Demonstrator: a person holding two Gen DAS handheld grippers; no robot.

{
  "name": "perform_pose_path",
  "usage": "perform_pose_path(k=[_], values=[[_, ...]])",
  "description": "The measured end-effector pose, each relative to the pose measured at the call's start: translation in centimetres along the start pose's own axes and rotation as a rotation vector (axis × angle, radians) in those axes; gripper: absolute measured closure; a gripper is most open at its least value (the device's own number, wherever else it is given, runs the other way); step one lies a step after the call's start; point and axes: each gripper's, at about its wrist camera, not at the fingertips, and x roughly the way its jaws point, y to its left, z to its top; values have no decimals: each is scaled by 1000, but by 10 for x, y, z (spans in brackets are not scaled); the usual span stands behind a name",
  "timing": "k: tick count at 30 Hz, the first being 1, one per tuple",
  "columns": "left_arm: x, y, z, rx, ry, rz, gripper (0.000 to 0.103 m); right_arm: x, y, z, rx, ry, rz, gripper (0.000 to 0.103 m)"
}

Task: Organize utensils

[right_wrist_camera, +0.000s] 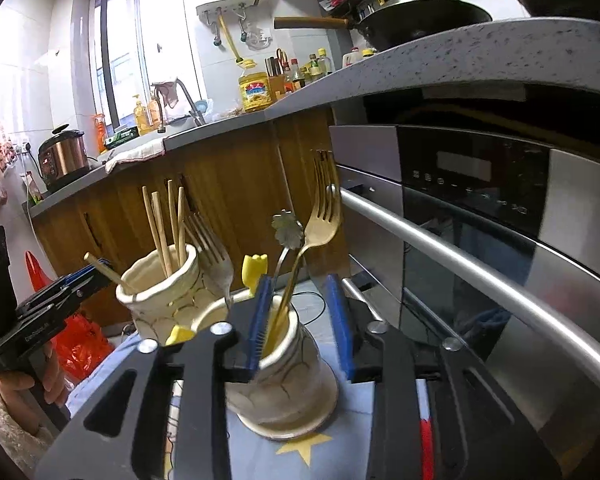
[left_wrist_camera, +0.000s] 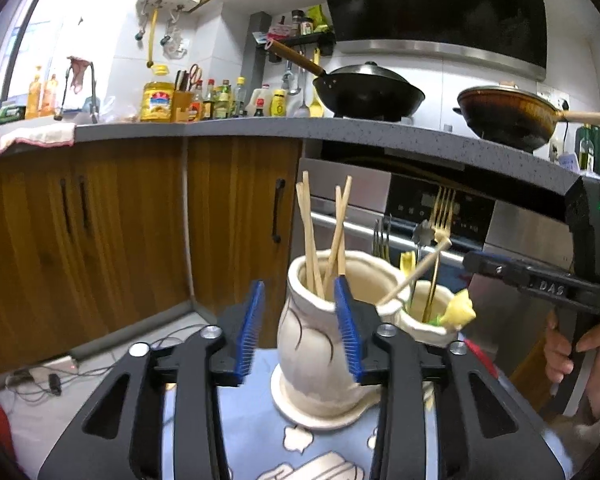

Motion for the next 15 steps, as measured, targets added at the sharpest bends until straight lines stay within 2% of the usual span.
perform_pose_path(k=[4,8,12,15], values=[[-9,-5,-9,16,13,7,55,-13,6,-14,-40,15,-18,49],[-15,-9,-23,29,38,5,54,-24,13,-31,-77,31,-25,26],[-19,-12,-35,20,47,8,28,-31,22,-48,-104,46,-34,17],[-24,-14,-42,16,50,13,27,-33,26,-58,-98,59,-27,13]])
